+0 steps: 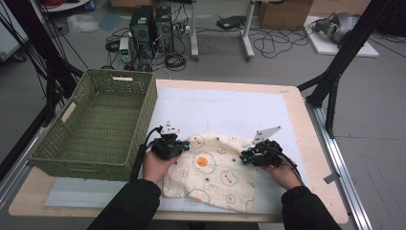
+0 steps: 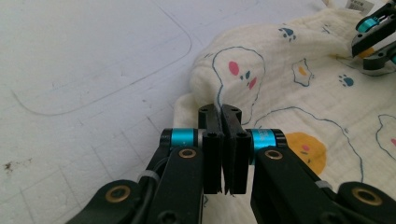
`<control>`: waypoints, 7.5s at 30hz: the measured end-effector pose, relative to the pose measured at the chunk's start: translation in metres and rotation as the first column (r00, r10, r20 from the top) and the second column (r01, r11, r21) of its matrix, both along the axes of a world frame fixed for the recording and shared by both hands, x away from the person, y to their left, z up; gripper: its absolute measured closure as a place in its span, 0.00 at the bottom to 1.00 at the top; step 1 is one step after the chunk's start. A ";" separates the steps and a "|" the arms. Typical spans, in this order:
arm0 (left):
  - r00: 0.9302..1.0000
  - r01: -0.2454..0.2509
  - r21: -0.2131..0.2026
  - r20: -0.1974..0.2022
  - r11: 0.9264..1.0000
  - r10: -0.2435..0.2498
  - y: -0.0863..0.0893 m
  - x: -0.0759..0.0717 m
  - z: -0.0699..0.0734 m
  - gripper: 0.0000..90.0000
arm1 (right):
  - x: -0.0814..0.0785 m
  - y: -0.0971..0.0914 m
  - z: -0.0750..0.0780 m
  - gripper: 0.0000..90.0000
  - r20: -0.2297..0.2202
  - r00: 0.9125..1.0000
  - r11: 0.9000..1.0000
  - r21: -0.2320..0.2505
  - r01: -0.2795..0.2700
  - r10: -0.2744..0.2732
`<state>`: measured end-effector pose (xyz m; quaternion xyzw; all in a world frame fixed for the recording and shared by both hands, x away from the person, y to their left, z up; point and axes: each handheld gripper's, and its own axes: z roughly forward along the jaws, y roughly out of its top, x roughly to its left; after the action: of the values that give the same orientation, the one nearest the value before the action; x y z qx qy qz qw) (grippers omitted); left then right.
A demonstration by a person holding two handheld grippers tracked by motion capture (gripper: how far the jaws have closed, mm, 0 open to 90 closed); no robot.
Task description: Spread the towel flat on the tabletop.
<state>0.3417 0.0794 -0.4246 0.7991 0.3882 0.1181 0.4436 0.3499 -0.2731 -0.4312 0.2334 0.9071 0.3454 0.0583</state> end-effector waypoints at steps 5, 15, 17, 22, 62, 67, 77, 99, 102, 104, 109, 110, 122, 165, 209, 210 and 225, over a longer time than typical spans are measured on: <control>0.998 0.069 -0.014 0.012 0.998 -0.069 -0.005 -0.011 0.005 0.97 | -0.004 0.000 0.000 0.98 -0.012 1.000 1.000 -0.008 -0.027 0.027; 0.959 0.264 0.066 -0.121 0.962 -0.255 -0.024 -0.019 -0.012 0.89 | 0.004 -0.006 0.000 0.83 0.011 0.999 0.998 0.029 0.050 -0.051; 0.958 0.266 0.049 -0.126 0.963 -0.258 -0.022 -0.017 -0.012 0.86 | 0.005 -0.002 -0.004 0.83 0.005 0.999 0.999 0.002 0.048 -0.048; 0.964 0.245 0.009 -0.104 0.969 -0.243 -0.017 -0.015 -0.007 0.84 | 0.001 -0.002 -0.003 0.99 0.004 1.000 1.000 -0.015 0.012 -0.012; 0.999 -0.046 -0.043 0.017 0.998 0.047 -0.002 0.006 0.004 0.94 | -0.007 -0.037 0.003 0.86 0.012 0.999 0.999 -0.023 0.033 -0.033; 0.999 0.013 -0.040 -0.033 0.999 -0.014 -0.020 0.027 0.002 0.85 | -0.002 -0.044 0.003 0.81 0.004 0.998 0.998 0.009 0.057 -0.057; 0.995 0.010 0.078 -0.104 0.997 -0.001 -0.033 0.036 -0.013 0.98 | 0.004 -0.038 -0.004 0.74 0.005 0.997 0.997 -0.003 0.072 -0.072; 0.983 -0.184 -0.006 -0.008 0.983 0.184 0.009 0.002 -0.009 0.75 | -0.007 -0.011 0.002 0.72 0.021 0.999 0.999 0.022 -0.038 0.038; 0.984 -0.159 0.049 -0.068 0.986 0.162 0.006 0.003 -0.017 0.83 | -0.006 -0.005 -0.005 0.73 0.006 0.999 0.999 0.000 -0.039 0.039; 0.987 -0.142 0.065 -0.070 0.988 0.146 0.007 0.001 -0.020 0.96 | -0.006 -0.006 -0.005 0.77 0.005 1.000 1.000 0.008 -0.029 0.029; 0.987 -0.114 0.078 -0.100 0.990 0.122 0.010 -0.007 -0.013 0.98 | -0.007 -0.007 -0.005 0.95 -0.002 0.999 0.999 0.009 -0.053 0.053; 0.989 -0.106 0.076 -0.095 0.991 0.113 0.011 -0.011 -0.012 0.98 | -0.007 -0.006 -0.004 0.97 0.003 0.998 0.998 0.005 -0.063 0.063; 0.993 -0.103 -0.011 -0.057 0.995 0.102 0.016 -0.020 0.006 0.86 | 0.014 -0.026 0.016 0.80 0.033 0.998 0.997 0.060 0.046 -0.048; 0.962 -0.270 0.001 0.038 0.963 0.270 0.012 0.008 -0.007 0.72 | 0.030 -0.027 0.023 0.63 0.040 0.991 0.991 0.047 0.122 -0.124; 0.996 0.080 0.088 0.038 0.993 -0.083 0.024 -0.088 -0.019 0.85 | -0.077 -0.028 -0.006 0.70 -0.008 0.994 0.977 0.187 -0.107 0.111; 0.995 0.089 0.083 0.037 0.993 -0.092 0.024 -0.087 -0.019 0.83 | -0.075 -0.028 -0.006 0.68 -0.013 0.995 0.976 0.196 -0.090 0.094; 0.989 0.129 0.032 0.071 0.991 -0.131 0.028 -0.077 -0.018 0.63 | -0.054 -0.031 -0.004 0.45 0.027 0.997 0.978 0.196 0.066 -0.073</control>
<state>0.2651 0.1071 -0.4423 0.8238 0.3171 0.1232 0.4535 0.2956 -0.3046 -0.4349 0.2636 0.8592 0.4341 0.0625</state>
